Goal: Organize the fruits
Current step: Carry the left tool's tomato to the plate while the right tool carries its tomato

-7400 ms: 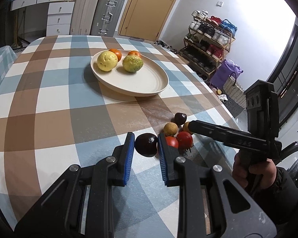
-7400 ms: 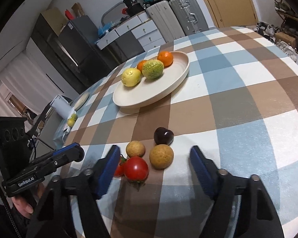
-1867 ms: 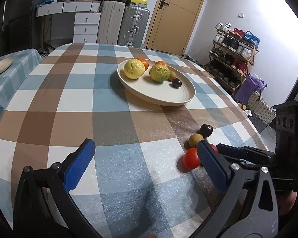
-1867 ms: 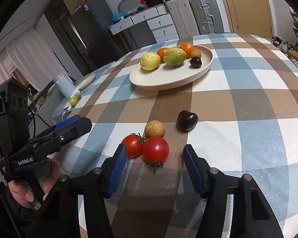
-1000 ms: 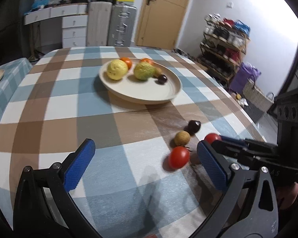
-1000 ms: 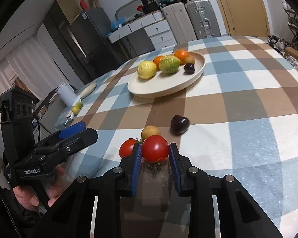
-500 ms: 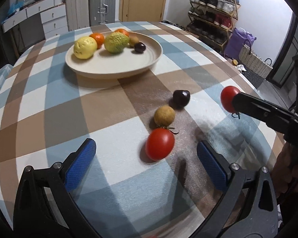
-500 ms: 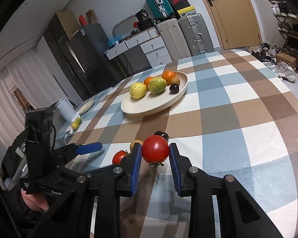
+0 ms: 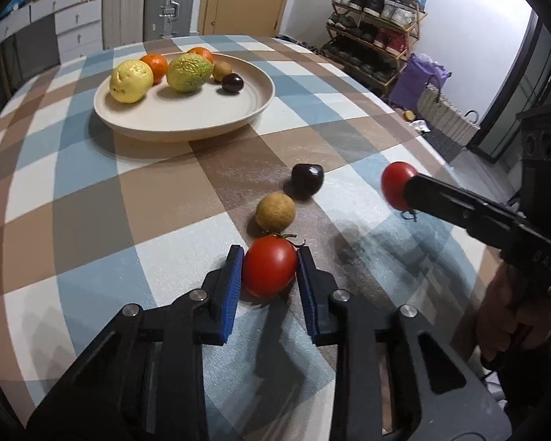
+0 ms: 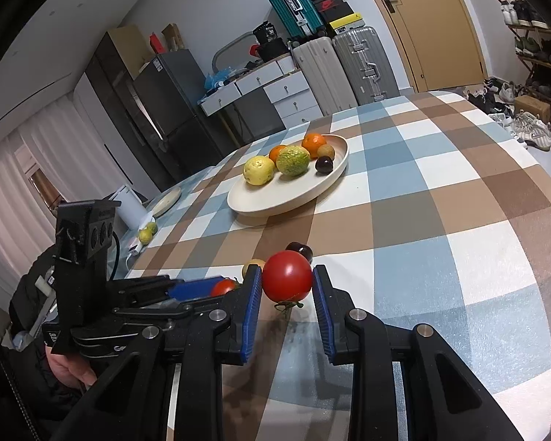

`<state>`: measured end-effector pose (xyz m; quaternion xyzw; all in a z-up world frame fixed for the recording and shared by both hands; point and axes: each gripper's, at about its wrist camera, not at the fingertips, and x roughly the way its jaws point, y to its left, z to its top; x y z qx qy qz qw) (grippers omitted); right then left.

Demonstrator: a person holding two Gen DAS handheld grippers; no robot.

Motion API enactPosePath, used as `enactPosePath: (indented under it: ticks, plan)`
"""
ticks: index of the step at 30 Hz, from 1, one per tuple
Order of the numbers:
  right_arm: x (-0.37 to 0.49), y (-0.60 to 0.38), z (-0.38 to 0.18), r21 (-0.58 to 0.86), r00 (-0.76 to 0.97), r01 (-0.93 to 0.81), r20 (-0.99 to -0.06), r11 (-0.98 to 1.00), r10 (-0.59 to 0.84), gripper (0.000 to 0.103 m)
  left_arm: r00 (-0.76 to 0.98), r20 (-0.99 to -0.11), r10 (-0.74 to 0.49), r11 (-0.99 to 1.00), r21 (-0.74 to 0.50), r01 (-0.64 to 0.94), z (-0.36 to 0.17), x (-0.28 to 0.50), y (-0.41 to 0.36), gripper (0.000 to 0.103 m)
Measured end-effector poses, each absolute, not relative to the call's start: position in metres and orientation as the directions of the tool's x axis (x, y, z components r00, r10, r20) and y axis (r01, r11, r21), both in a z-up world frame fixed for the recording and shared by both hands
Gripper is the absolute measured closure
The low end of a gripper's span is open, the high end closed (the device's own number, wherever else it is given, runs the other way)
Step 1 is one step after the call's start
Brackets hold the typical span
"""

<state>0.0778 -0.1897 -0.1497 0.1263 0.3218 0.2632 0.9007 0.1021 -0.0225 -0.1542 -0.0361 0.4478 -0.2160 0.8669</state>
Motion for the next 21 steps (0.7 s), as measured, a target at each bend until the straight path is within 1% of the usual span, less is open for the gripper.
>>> enactPosePath:
  ticks: [21]
  plan:
    - [0.086,-0.173,-0.151,0.368,0.634,-0.403,-0.549,0.838,0.545,0.074,0.559,-0.703,-0.439,0.897,-0.309,0.316,-0.134,0.105,0.012,0.077]
